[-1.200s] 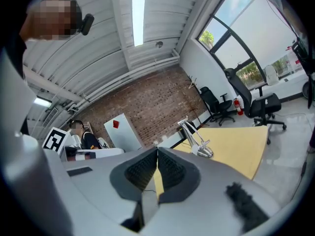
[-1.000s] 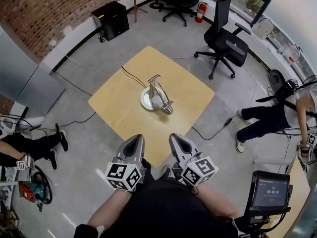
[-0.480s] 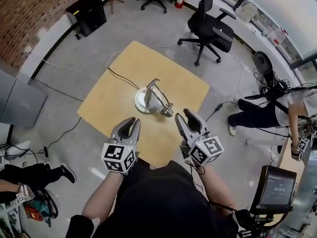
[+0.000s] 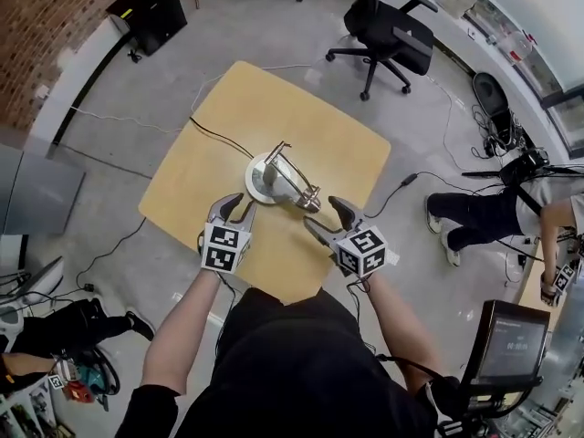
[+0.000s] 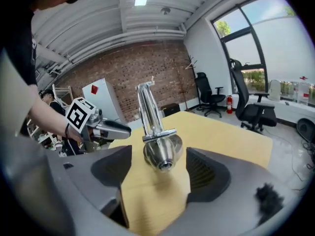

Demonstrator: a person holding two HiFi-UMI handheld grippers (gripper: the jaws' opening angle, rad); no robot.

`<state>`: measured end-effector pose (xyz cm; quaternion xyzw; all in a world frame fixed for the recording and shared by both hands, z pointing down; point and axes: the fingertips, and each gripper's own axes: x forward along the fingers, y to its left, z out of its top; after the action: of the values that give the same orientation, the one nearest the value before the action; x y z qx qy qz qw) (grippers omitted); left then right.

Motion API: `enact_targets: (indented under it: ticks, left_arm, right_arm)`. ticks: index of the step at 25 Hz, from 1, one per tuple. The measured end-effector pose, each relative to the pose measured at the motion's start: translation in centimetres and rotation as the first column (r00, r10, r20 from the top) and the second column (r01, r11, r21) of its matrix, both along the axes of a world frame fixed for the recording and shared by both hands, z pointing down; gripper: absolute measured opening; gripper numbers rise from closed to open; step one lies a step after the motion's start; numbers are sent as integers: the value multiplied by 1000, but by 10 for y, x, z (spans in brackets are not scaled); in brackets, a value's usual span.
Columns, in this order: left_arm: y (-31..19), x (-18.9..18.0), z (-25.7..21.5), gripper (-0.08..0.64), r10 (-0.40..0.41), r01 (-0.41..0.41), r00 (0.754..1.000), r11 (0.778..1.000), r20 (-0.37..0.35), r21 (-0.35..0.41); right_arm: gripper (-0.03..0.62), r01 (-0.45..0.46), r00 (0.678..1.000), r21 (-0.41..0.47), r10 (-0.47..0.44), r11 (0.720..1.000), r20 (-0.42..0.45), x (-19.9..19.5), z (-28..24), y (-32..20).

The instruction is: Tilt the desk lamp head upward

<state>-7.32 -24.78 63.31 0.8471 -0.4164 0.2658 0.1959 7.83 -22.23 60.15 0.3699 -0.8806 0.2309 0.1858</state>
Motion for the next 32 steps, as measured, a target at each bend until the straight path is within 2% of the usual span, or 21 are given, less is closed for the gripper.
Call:
enact_targets:
  ticks: [4,8,10,14,17,20,24,32]
  left_arm:
    - [-13,17,31,130,5,-3,1000,998,21,-67]
    - [-19,29,50,130,45,-38,996,996,79,-86]
    - [-22,34,58,130,67,-57,992,994,111,-92]
    - [-26,39,70,129,72,-58,989,993,129,-107]
    - [-30,37,76,129,66,-50,988,992,139,-113]
    - [-35,30,77,127,45,-30,990,993,133,-118]
    - [-39,22,74,126,52,-34,990,990,130,-136]
    - [-36,30,78,121,48,-31,991,990,122,-139]
  right_arm:
    - [337,79,997,38,-77,996,-32,-8,22,-14]
    - [336,137,989,91,-131,986,-65,-22,39,-17]
    - [336,136,989,98,-131,986,-64,-28,46,-19]
    - [336,91,996,110,-88,990,-32,-30,48,-31]
    - [334,115,993,126,-110,985,-43,-33,49,-34]
    - [307,137,990,127,-130,982,-62,-37,46,-33]
    - [307,140,989,125,-131,982,-73,-44,39,-37]
    - [305,136,989,112,-129,984,-72,-38,39,-34]
